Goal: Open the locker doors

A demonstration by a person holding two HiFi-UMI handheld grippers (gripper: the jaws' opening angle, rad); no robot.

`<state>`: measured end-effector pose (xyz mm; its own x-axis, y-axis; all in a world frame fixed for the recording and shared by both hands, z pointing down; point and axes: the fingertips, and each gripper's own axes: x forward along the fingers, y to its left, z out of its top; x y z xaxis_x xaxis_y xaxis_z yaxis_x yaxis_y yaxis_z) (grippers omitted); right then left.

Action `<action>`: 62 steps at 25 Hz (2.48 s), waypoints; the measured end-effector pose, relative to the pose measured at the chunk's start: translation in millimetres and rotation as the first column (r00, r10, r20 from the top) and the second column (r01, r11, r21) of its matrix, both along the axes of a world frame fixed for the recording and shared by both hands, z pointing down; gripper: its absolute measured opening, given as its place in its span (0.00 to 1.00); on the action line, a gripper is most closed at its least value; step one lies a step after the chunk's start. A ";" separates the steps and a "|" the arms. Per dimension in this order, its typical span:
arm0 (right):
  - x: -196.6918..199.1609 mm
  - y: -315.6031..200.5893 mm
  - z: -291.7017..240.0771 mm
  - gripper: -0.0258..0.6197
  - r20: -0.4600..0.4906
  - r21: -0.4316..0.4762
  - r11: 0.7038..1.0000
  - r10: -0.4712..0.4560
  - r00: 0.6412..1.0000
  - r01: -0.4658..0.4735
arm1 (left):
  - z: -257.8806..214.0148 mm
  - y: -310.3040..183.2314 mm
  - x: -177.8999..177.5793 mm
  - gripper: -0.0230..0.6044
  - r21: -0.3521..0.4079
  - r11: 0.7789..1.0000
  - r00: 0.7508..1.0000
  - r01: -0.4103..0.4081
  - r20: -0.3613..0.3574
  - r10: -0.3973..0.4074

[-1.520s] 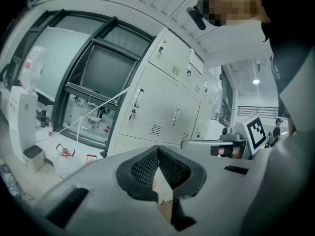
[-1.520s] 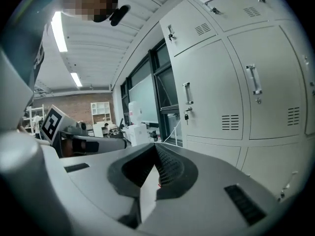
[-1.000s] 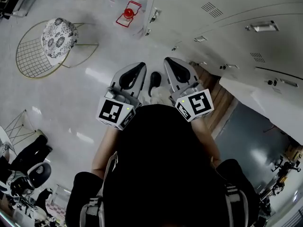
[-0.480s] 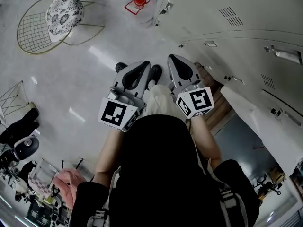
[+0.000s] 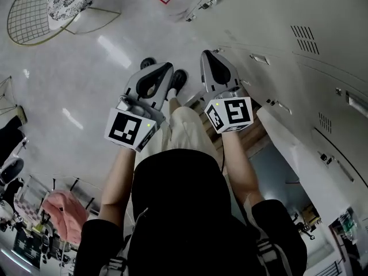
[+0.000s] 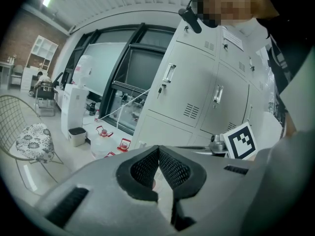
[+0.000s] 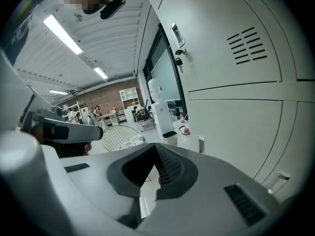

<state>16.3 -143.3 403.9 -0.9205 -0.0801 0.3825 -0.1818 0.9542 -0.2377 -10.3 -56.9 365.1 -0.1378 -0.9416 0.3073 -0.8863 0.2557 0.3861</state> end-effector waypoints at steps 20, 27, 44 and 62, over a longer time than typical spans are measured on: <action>-66.2 -64.6 64.7 0.05 -0.067 0.097 0.983 0.166 0.984 -0.159 | 65.7 -45.8 -61.1 0.07 0.050 0.995 0.996 -0.086 -0.034 0.088; -72.5 -80.8 92.7 0.05 -0.093 0.102 0.960 0.272 0.958 -0.262 | 74.8 -65.2 -76.5 0.07 0.082 0.983 0.987 -0.163 0.017 0.162; -103.2 -111.0 147.3 0.18 -0.117 0.134 0.910 0.407 0.906 -0.392 | 112.4 -67.4 -111.3 0.07 0.061 0.961 0.963 -0.269 0.016 0.268; -126.0 -142.4 165.8 0.33 -0.135 0.118 0.846 0.533 0.835 -0.520 | 115.1 -57.6 -127.1 0.07 0.028 0.966 0.966 -0.255 -0.035 0.256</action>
